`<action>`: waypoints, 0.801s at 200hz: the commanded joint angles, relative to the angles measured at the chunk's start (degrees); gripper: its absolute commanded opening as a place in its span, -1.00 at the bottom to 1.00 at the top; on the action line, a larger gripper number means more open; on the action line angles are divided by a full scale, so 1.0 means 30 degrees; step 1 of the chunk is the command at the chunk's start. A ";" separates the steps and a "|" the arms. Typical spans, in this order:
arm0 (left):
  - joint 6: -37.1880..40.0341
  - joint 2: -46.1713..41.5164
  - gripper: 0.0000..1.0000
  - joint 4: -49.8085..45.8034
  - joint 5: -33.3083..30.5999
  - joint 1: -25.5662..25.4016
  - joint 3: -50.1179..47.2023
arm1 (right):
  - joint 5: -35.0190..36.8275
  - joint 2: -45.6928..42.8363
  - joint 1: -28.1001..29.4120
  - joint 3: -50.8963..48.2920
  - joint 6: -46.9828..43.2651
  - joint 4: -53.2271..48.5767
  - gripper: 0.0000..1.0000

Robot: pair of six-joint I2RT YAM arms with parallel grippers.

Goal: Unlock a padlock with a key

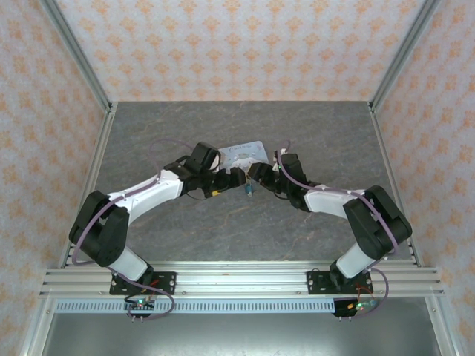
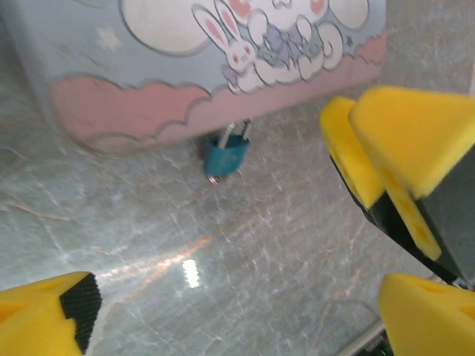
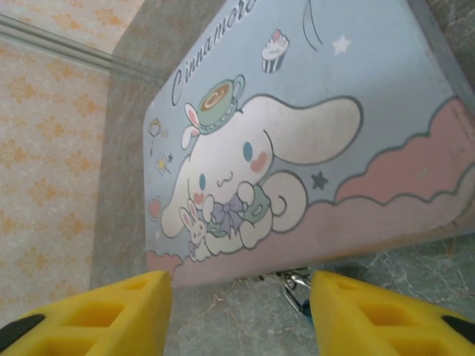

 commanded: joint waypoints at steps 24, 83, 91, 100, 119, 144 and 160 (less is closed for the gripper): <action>0.0677 0.0166 0.99 -0.1219 -0.1759 0.1118 0.1965 | -0.0285 -0.0760 -0.0030 -0.1067 -0.2419 -0.1438 -0.03; 0.1355 0.2094 0.99 -0.2086 -0.1315 0.2311 0.3571 | -0.1194 0.0505 -0.0028 -0.0201 -0.5645 -0.2038 -0.14; 0.1405 0.2314 0.99 -0.2135 -0.1187 0.2433 0.3680 | -0.1348 0.0807 -0.0018 0.0008 -0.5892 -0.2104 -0.14; 0.1417 0.2542 0.99 -0.2151 -0.1088 0.2537 0.3738 | -0.1496 0.1100 -0.0009 0.0172 -0.6131 -0.2156 -0.15; 0.1421 0.2883 1.00 -0.2144 -0.0886 0.2692 0.3870 | -0.1762 0.1660 0.0000 0.0522 -0.6487 -0.2222 -0.15; 0.1277 0.3239 1.00 -0.1950 -0.0710 0.2787 0.3956 | -0.2092 0.2292 0.0021 0.0890 -0.6752 -0.2338 -0.15; 0.1216 0.3436 1.00 -0.1808 -0.0646 0.2786 0.4041 | -0.2396 0.2601 0.0018 0.1084 -0.6813 -0.2368 -0.15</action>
